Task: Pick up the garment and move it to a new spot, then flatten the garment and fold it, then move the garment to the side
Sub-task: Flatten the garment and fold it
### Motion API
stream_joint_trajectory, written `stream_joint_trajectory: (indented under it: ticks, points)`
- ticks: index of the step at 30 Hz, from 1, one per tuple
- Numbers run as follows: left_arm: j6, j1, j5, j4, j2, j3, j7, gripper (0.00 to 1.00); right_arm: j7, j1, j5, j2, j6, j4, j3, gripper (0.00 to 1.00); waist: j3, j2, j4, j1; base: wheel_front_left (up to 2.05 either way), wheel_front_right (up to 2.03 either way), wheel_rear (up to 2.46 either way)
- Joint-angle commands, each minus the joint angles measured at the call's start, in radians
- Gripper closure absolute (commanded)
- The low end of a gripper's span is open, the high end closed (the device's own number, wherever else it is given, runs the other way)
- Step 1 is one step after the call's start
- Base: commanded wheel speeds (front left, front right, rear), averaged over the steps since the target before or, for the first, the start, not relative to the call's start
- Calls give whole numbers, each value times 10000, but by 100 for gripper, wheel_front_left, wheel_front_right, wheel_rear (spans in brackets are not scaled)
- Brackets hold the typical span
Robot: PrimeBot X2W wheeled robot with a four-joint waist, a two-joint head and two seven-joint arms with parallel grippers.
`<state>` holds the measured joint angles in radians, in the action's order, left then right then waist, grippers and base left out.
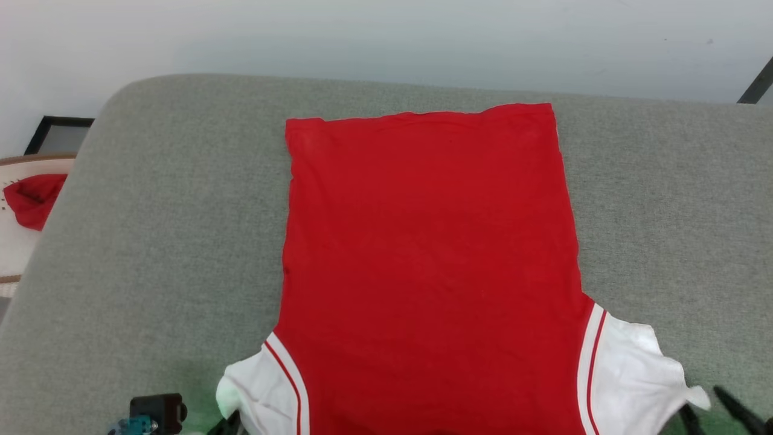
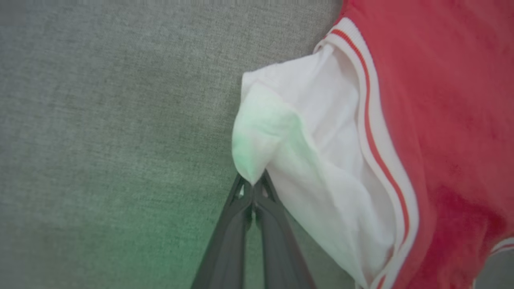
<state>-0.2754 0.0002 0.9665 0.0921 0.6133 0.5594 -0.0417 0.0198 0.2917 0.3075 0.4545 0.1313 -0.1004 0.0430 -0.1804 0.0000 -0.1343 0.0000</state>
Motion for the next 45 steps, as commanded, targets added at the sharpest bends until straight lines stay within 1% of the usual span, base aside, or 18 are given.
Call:
stream_joint_trajectory:
  ticks: [1,4,9,14,16,18,21,25,30,32,34,37,39,40,41,42,43,45]
  points:
    - [45,-121,-105,15,-61,0,104,100,71,-109,256,-69,-10,-119,-13,0,-12,0,-33,0,0,0,0]
    - [27,-190,-153,21,-132,7,205,100,155,-202,419,-32,-10,-429,-55,0,-29,0,-104,0,0,0,0]
    - [-3,-230,-203,-26,-266,17,368,100,591,-513,901,-449,-10,-1013,-234,0,-67,0,-193,0,0,0,0]
    - [12,-380,-277,-105,-350,67,437,100,1335,-1880,959,-587,-10,-1391,-29,0,-195,0,-341,0,0,0,0]
    - [50,-525,-349,-118,-408,145,405,100,1638,-2709,879,-515,-10,-1297,85,0,-270,0,-481,0,0,0,0]
    - [88,-719,-450,-119,-482,248,361,100,1929,-3579,957,-610,-10,-1051,143,0,-343,0,-678,0,0,0,0]
    - [192,-1073,-596,-84,-670,438,291,100,2456,-5000,991,-461,-10,-443,304,0,-492,0,-1052,0,0,0,0]
    - [407,-1623,-775,57,-989,740,198,100,3211,-6852,1088,-121,-10,752,491,0,-800,0,-1624,0,0,0,0]
    - [766,-2315,-940,394,-1436,1035,176,100,4556,-9034,1295,345,-10,2572,757,0,-1328,0,-2258,0,0,0,0]
    - [908,-2540,-968,542,-1615,1110,236,100,5049,-9854,1372,413,-10,3162,879,0,-1577,0,-2456,0,0,0,0]
    - [1074,-2774,-974,720,-1782,1185,283,100,5591,-10610,1233,654,-9,3777,1143,0,-1841,0,-2637,0,0,0,0]
    - [1324,-3074,-1014,1048,-2029,1287,359,100,6459,-11612,1174,667,-9,4805,1257,0,-2205,0,-2873,0,0,0,0]
    - [1484,-3287,-1004,1261,-2215,1346,395,100,7030,-12227,1069,599,-9,5509,1129,0,-2462,0,-3022,0,0,0,0]
    - [1484,-3287,-1004,1261,-2215,1346,395,100,7030,-12227,1069,599,-9,5509,1129,0,-2462,0,-3022,0,0,0,0]
    - [1638,-3502,-1030,1486,-2399,1425,438,100,7567,-12768,1021,420,-9,6175,1012,0,-2718,0,-3174,0,0,0,0]
    - [1721,-3591,-1035,1594,-2485,1460,452,100,7819,-13004,855,392,-9,6565,860,0,-2831,0,-3245,0,0,0,0]
    - [1789,-3699,-1059,1701,-2564,1504,478,100,8105,-13223,633,379,-9,6868,796,0,-2956,0,-3318,0,0,0,0]
    - [1858,-3795,-1063,1825,-2661,1544,501,100,8340,-13417,514,291,-9,7194,728,0,-3053,0,-3385,0,0,0,0]
